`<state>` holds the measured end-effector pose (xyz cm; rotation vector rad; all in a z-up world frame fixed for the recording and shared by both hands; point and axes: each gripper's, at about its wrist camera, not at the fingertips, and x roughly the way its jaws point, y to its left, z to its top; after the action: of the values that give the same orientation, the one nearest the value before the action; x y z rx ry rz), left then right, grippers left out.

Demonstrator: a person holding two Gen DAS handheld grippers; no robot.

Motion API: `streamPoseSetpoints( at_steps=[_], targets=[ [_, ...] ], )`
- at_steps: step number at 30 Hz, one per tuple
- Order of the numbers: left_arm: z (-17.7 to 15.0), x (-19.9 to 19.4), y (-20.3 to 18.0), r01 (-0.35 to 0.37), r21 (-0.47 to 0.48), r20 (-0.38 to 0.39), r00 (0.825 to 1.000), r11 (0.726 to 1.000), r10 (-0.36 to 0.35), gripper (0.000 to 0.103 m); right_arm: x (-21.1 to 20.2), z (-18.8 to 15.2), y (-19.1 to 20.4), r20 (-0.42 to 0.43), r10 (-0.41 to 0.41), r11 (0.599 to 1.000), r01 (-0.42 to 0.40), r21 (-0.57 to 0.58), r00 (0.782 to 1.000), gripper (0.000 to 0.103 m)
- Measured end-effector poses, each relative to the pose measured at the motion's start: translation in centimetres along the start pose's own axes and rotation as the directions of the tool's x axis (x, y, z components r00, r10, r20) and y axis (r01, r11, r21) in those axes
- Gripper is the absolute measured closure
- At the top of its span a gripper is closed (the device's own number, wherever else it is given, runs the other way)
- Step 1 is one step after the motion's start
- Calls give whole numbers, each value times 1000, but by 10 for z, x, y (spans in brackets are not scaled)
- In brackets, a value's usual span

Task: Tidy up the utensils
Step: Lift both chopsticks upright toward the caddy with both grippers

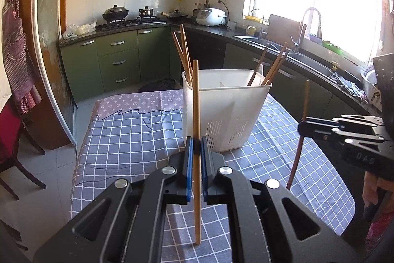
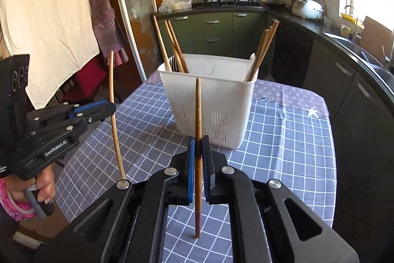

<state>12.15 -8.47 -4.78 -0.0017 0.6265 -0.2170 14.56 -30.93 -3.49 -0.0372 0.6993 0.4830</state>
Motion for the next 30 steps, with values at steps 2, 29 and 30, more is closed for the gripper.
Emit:
streamPoseSetpoints(
  at_steps=[2,29,30],
  targets=[
    [0,-1,0,0,5,3,1000,1000,0,97,-11,-5,-5,24,-11,1000,11,16,1000,96],
    [4,-14,-4,9,25,20,1000,1000,-9,97,-22,-16,-9,44,9,999,-10,32,999,96],
    [5,-14,-5,10,27,20,1000,1000,-10,97,-22,-16,-9,43,8,999,-9,31,999,96]
  ],
)
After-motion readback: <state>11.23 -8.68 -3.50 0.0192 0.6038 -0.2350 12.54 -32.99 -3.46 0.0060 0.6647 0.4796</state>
